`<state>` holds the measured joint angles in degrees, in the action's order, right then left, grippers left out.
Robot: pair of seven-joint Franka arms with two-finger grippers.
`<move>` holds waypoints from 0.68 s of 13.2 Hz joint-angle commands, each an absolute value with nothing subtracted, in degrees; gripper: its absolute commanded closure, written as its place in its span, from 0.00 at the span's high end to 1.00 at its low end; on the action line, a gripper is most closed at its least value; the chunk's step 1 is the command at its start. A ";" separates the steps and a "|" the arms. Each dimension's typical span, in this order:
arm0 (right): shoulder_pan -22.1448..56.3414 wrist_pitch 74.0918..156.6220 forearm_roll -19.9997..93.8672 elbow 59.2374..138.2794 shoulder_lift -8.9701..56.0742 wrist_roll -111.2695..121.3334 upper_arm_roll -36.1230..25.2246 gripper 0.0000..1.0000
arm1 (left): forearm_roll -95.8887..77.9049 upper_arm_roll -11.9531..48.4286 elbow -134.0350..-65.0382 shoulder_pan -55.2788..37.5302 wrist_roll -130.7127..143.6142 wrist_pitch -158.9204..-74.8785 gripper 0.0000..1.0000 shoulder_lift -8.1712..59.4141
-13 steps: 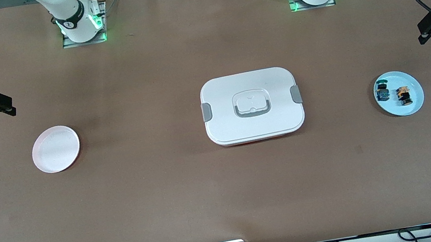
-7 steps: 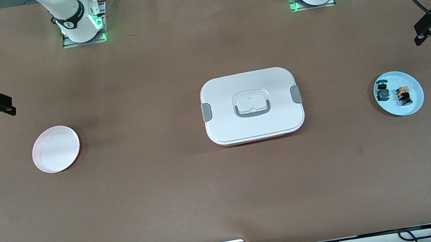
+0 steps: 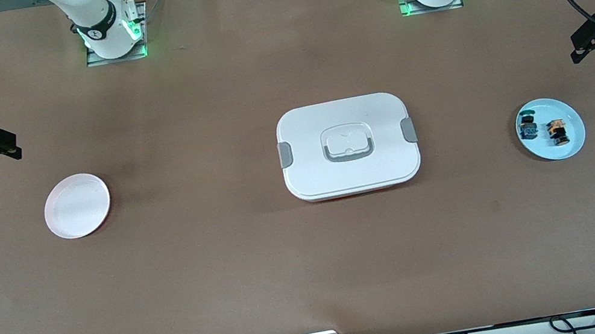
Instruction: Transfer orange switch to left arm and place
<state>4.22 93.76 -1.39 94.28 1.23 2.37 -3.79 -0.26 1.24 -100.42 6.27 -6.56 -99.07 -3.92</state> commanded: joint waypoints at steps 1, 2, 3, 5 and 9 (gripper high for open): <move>3.78 92.64 -1.32 93.16 1.32 3.08 -3.69 1.00 | -0.97 2.81 -96.25 6.24 -0.46 -94.23 1.00 -2.81; 3.78 92.64 -1.32 93.16 1.32 3.08 -3.69 1.00 | -0.71 3.16 -95.98 6.24 0.34 -94.04 1.00 -2.64; 3.78 92.64 -1.32 93.16 1.32 3.08 -3.69 1.00 | -0.79 3.25 -95.80 6.24 0.44 -94.13 1.00 -2.38; 3.78 92.64 -1.32 93.16 1.32 3.08 -3.69 1.00 | -0.44 3.16 -95.45 6.15 -0.18 -94.13 1.00 -0.89; 3.78 92.64 -1.23 93.16 1.32 3.08 -3.69 1.00 | -0.88 3.16 -90.28 6.24 -0.09 -93.43 1.00 0.26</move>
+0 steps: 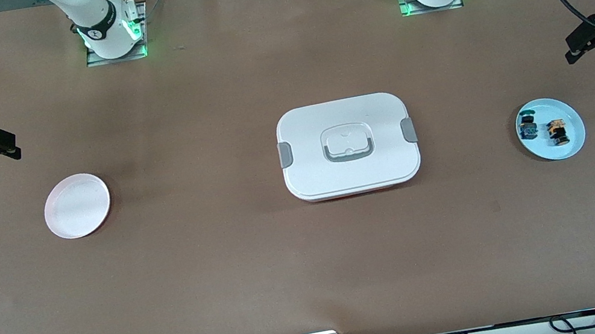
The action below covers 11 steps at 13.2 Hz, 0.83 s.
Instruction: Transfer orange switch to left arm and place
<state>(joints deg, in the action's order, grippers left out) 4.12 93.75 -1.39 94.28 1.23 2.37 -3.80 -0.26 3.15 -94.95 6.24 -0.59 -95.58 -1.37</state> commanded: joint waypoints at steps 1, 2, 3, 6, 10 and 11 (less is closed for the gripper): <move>3.78 92.64 -1.23 93.16 1.32 3.08 -3.69 1.00 | -0.88 3.16 -90.26 6.24 -0.09 -93.08 1.00 0.26; 3.78 92.64 -1.23 93.16 1.32 3.08 -3.69 1.00 | -0.88 3.16 -90.00 6.24 -0.17 -92.82 1.00 0.26; 3.87 92.64 -1.23 93.16 1.32 2.82 -3.69 1.00 | -0.88 3.16 -90.00 6.24 -0.18 -92.81 1.00 0.26; 3.78 92.64 -1.05 93.16 1.32 2.55 -3.69 1.00 | -0.44 3.16 -90.00 6.24 -0.35 -92.81 1.00 0.44; 3.78 92.72 -0.97 93.16 1.32 2.29 -3.69 1.00 | -0.44 3.08 -89.91 6.51 -0.44 -92.73 1.00 1.76; 3.78 92.72 -0.88 93.08 1.32 2.29 -3.69 1.00 | -0.44 3.16 -89.91 6.42 -0.53 -92.72 1.00 1.76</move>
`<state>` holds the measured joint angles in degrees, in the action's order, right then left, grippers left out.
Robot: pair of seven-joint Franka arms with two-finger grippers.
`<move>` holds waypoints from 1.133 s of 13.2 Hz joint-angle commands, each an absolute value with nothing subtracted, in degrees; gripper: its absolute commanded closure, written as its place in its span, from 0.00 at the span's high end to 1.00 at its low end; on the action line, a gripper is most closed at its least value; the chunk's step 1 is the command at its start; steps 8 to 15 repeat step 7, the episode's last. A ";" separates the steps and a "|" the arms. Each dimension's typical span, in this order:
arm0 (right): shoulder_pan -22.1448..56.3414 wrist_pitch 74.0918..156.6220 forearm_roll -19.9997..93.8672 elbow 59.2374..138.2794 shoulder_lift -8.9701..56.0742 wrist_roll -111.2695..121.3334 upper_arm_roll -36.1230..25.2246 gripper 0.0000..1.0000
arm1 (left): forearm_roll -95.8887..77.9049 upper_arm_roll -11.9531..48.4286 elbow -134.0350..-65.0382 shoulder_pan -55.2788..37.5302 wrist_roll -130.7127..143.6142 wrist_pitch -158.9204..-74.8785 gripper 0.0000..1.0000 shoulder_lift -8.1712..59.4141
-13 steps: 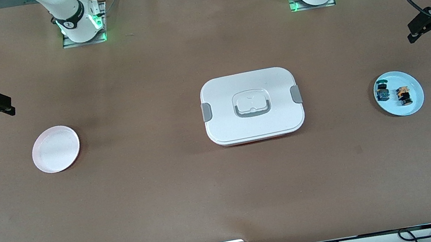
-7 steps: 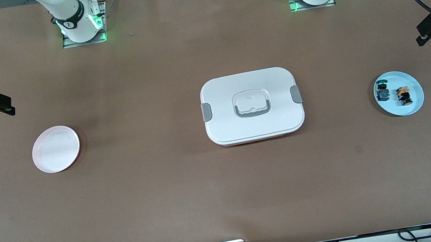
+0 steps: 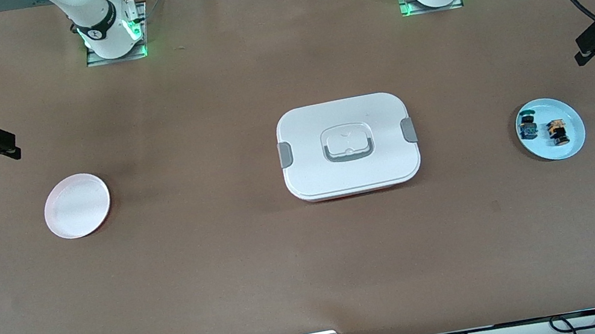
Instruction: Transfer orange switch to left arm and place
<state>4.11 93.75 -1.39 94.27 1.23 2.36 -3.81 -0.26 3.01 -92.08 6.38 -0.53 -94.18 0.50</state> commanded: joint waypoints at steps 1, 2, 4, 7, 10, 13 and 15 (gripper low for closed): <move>3.78 92.72 -0.79 93.08 1.23 2.29 -3.69 1.00 | -0.44 3.16 -89.83 6.33 -0.53 -92.72 1.00 1.76; 3.78 92.72 -0.79 93.08 1.23 2.29 -3.69 1.00 | -0.35 3.25 -89.82 6.15 -0.53 -92.72 1.00 1.76; 3.78 92.72 -0.79 93.08 1.23 2.29 -3.69 1.00 | -0.70 3.25 -89.74 6.15 -0.26 -92.72 1.00 1.67; 3.78 92.72 -0.79 93.08 1.23 2.29 -3.69 1.00 | -1.14 3.16 -89.74 6.42 -0.09 -92.72 1.00 1.67; 3.78 92.72 -0.79 93.08 1.23 2.29 -3.69 1.00 | -1.14 3.16 -89.74 6.42 -0.09 -92.72 1.00 1.67; 3.78 92.72 -0.79 93.08 1.23 2.29 -3.69 1.00 | -1.14 3.16 -89.74 6.42 -0.09 -92.72 1.00 1.67; 3.78 92.72 -0.79 93.08 1.23 2.29 -3.69 1.00 | -1.14 3.16 -89.74 6.42 -0.09 -92.72 1.00 1.67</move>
